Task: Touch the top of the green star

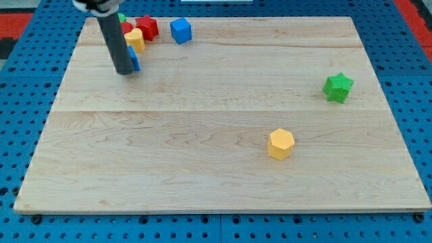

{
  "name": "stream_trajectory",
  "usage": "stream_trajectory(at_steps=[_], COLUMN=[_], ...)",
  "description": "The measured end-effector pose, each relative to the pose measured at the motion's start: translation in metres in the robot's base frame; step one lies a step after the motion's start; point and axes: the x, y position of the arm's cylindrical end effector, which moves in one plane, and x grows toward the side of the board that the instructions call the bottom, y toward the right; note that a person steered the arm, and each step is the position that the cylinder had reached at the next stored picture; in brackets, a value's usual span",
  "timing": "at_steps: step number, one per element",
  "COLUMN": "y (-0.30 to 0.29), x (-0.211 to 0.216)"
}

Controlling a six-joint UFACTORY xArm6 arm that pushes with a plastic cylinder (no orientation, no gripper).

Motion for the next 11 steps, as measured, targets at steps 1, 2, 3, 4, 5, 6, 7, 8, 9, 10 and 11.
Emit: stream_trajectory(at_steps=[1, 2, 3, 4, 5, 6, 7, 8, 9, 10, 11], y=[0.017, 0.100, 0.189, 0.261, 0.325, 0.370, 0.388, 0.413, 0.452, 0.438, 0.375], x=[-0.029, -0.025, -0.045, -0.045, -0.045, -0.016, 0.033, 0.033, 0.047, 0.097, 0.092])
